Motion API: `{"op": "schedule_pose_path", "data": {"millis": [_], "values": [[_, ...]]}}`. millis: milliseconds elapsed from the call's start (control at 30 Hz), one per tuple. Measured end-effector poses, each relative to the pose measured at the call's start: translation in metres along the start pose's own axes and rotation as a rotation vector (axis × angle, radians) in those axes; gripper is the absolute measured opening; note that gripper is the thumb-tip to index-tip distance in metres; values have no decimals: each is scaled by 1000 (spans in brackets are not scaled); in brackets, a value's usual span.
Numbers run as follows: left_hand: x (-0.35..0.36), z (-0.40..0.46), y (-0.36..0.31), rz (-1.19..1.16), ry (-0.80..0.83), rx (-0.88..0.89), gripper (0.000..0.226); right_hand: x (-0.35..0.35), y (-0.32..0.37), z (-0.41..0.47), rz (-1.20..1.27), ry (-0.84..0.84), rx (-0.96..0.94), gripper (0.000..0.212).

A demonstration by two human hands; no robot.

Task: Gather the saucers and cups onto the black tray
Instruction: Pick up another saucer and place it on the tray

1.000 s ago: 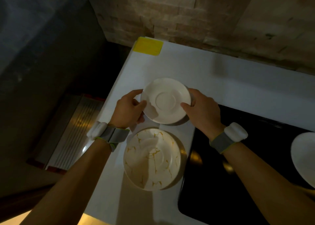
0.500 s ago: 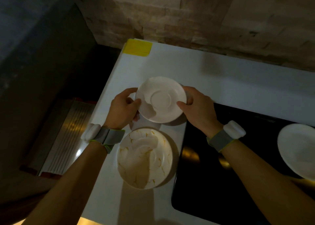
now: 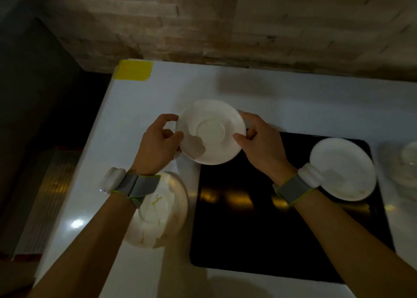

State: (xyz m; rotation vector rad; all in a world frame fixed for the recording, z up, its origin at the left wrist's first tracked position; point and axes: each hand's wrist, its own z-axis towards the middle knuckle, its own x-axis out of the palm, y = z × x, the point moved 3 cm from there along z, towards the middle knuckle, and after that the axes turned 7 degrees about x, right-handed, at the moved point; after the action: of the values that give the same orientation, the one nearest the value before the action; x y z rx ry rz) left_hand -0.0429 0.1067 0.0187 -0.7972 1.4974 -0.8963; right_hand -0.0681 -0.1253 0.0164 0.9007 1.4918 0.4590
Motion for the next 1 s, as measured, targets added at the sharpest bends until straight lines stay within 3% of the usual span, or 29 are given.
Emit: {"op": "schedule_pose_path", "data": {"millis": [600,1000], "values": [[134,-15,-65,-76,249,63,31,-112,-104,-54,20,-227,139,43],[216,-19,-109,-1,399,117,37,-167,-161,-88,32,-351,213,46]]}}
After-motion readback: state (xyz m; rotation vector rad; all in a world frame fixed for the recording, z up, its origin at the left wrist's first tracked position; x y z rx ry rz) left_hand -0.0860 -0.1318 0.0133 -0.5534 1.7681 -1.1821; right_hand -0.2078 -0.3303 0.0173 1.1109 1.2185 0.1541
